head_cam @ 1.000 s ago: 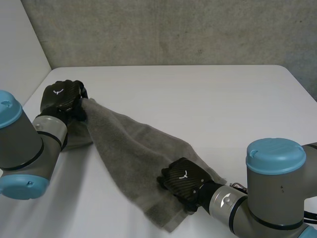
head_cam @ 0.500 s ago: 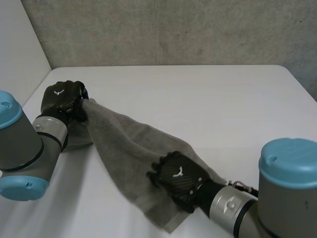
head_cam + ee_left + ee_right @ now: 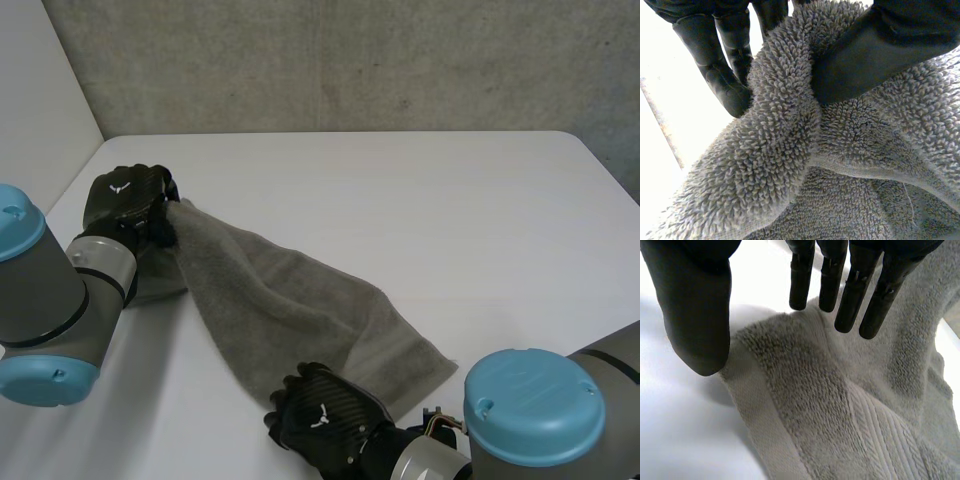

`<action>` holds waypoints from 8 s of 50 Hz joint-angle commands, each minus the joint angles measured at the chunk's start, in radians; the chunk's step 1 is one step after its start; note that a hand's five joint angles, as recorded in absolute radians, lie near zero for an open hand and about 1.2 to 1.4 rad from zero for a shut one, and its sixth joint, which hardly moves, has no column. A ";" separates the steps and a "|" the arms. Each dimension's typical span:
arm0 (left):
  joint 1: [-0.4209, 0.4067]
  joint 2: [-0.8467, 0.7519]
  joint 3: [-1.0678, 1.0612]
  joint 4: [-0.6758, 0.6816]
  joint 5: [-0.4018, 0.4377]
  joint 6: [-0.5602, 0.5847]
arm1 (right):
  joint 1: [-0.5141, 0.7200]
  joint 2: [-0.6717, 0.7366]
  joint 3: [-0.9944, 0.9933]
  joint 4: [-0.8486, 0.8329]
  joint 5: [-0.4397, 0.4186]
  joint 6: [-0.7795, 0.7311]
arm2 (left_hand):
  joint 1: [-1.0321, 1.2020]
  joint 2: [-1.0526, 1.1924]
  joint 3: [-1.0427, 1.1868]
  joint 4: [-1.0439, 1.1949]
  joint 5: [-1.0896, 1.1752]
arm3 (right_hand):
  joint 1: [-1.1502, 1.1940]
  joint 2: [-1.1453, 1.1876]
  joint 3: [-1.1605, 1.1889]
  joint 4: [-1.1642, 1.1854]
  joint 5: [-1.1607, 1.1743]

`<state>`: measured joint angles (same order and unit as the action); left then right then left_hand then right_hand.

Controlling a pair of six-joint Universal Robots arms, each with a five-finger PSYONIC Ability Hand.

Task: Fold the towel.

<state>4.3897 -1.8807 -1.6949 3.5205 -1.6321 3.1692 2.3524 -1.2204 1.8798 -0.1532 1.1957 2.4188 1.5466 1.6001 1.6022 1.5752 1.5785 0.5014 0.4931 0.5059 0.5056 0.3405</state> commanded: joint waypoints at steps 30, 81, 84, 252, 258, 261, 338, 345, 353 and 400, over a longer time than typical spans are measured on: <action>-0.056 0.049 0.008 -0.050 0.044 0.014 | -0.215 -0.136 -0.151 -0.005 0.140 0.273 | -0.150 -0.204 -0.206 -0.179 -0.357 | 0.895 0.903 0.890 0.891 0.881; -0.124 -0.367 0.822 -0.163 0.152 0.275 | -0.532 0.302 -0.992 0.040 0.068 0.307 | -0.150 -0.204 -0.206 -0.179 -0.357 | 0.895 0.903 0.890 0.891 0.881; -0.119 -0.284 0.828 0.025 0.123 0.276 | -0.527 0.217 -0.912 -0.266 0.097 0.327 | -0.150 -0.204 -0.206 -0.179 -0.357 | 0.895 0.903 0.890 0.891 0.881; -0.113 -0.242 0.095 -0.084 0.132 0.436 | -0.696 0.194 -0.208 0.018 -0.039 0.039 | -1.148 -1.202 -1.204 -1.177 -1.355 | 0.300 0.308 0.295 0.296 0.286; -0.113 -0.242 0.095 -0.083 0.132 0.436 | -0.693 0.194 -0.217 0.020 -0.021 0.040 | -1.148 -1.202 -1.204 -1.177 -1.355 | 0.570 0.578 0.566 0.566 0.556; -0.110 -0.242 0.095 -0.084 0.132 0.436 | -0.693 0.194 -0.217 0.020 -0.019 0.042 | -1.148 -1.202 -1.204 -1.177 -1.355 | 0.591 0.599 0.586 0.586 0.577; -0.084 -0.347 0.215 -0.186 0.216 0.440 | -0.720 0.142 -0.226 0.018 -0.022 0.145 | -0.350 -0.403 -0.405 -0.378 -0.556 | 0.895 0.903 0.890 0.891 0.881; -0.085 -0.350 0.227 -0.184 0.215 0.440 | -0.720 0.140 -0.225 0.018 -0.021 0.143 | -0.312 -0.365 -0.367 -0.340 -0.518 | 0.895 0.903 0.890 0.891 0.881; -0.084 -0.360 0.228 -0.181 0.216 0.440 | -0.722 0.139 -0.225 0.020 -0.024 0.148 | -0.150 -0.204 -0.206 -0.179 -0.357 | 0.895 0.903 0.890 0.891 0.881; 0.002 -0.306 0.631 -0.466 0.207 0.305 | -0.733 0.086 -0.803 0.552 0.007 0.146 | -0.150 -0.204 -0.206 -0.179 -0.357 | 0.895 0.903 0.890 0.891 0.881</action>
<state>4.4165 -1.9819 -1.2797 3.1126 -1.4202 3.4457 1.5429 -1.3493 1.1997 0.4324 1.1208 2.5942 1.4584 1.5070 1.5455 1.5222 1.4942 1.3263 1.3228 1.3121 1.3428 1.1595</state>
